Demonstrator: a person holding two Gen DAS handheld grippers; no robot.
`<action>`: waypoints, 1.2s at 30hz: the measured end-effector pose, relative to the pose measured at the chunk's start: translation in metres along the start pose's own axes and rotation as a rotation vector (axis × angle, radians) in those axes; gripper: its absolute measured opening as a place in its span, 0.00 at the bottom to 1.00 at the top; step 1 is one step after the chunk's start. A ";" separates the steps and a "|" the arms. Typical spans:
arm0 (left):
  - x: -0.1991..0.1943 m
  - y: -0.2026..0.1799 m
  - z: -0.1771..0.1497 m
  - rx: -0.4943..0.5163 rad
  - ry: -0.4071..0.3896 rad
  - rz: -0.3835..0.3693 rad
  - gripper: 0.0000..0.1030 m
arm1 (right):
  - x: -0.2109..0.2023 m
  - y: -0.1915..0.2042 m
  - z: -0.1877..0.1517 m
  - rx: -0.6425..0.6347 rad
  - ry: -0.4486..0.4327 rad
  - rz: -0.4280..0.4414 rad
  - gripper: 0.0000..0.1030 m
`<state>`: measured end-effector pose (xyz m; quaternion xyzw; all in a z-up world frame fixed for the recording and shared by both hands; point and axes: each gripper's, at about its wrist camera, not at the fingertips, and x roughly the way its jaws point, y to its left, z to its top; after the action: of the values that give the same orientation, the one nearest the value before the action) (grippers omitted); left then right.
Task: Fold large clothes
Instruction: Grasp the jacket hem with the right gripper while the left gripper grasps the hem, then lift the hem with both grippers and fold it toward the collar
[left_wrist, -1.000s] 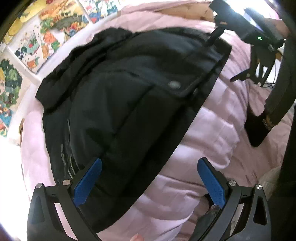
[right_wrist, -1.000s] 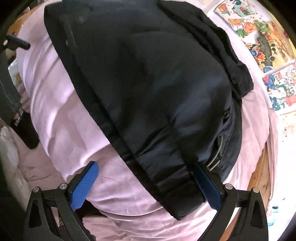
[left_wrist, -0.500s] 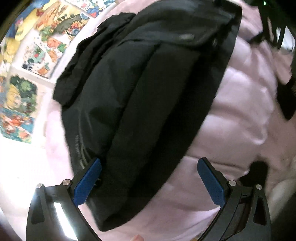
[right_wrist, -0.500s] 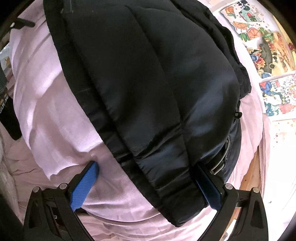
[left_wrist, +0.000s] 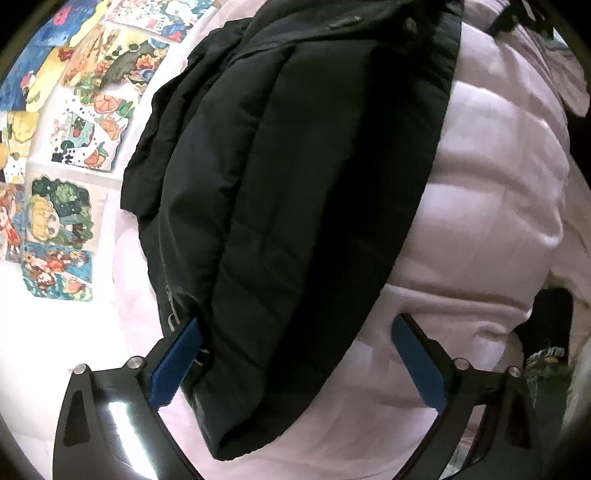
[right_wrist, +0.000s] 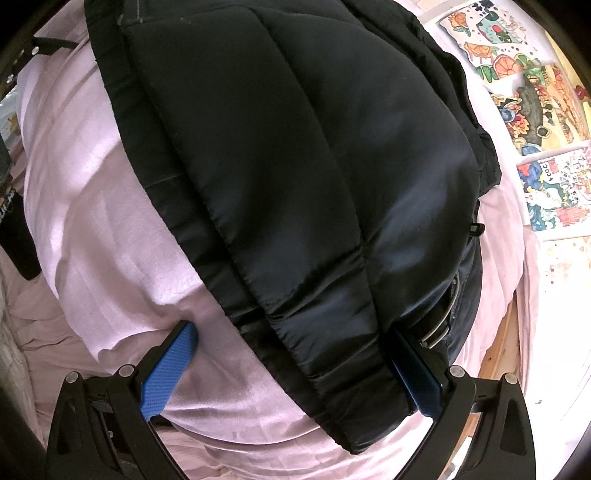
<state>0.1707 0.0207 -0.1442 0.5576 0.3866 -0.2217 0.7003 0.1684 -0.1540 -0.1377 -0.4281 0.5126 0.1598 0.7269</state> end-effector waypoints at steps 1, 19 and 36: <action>0.000 -0.001 0.000 0.009 0.005 0.007 0.85 | 0.000 0.001 -0.001 0.000 -0.001 0.000 1.00; -0.030 0.065 0.004 -0.356 -0.058 -0.122 0.18 | -0.010 0.014 -0.005 -0.074 -0.054 -0.126 0.99; -0.071 0.092 0.009 -0.555 -0.208 -0.091 0.12 | -0.011 -0.008 -0.023 -0.068 -0.024 -0.318 0.53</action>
<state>0.1987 0.0296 -0.0316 0.3013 0.3834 -0.1946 0.8511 0.1552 -0.1745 -0.1263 -0.5264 0.4238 0.0651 0.7342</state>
